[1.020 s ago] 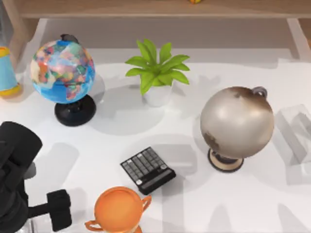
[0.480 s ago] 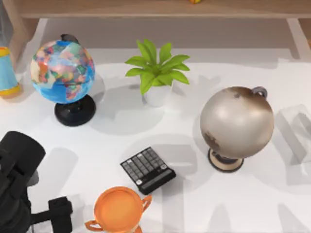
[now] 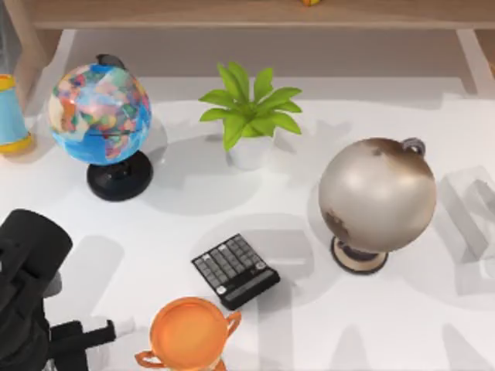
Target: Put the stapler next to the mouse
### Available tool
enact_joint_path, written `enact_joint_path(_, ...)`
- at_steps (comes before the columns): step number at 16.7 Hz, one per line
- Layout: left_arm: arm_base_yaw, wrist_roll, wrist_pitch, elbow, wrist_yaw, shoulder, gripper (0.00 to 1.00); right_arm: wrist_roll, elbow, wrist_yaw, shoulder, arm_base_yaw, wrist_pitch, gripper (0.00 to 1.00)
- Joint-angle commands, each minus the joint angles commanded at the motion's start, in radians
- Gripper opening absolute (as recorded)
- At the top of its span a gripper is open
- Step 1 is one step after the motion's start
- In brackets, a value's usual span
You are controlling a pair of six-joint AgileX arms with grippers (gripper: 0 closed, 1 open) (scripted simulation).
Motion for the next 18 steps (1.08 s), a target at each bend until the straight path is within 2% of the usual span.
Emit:
enact_joint_path(3,0.0,0.0,0.0,0.0,0.0,0.0,0.02,0.0,0.0,0.0,0.0,0.0,0.0,1.0)
enact_joint_path(4,0.0,0.0,0.0,0.0,0.0,0.0,0.0,0.0,0.0,0.0,0.0,0.0,0.0,1.0)
enact_joint_path(13,0.0,0.001,-0.004,0.003,0.0,-0.002,0.0,0.0,0.0,0.0,0.0,0.0,0.0,1.0)
enact_joint_path(18,-0.001,-0.002,-0.131,0.066,0.0,-0.058,0.0,0.0,0.0,0.0,0.0,0.0,0.0,1.0)
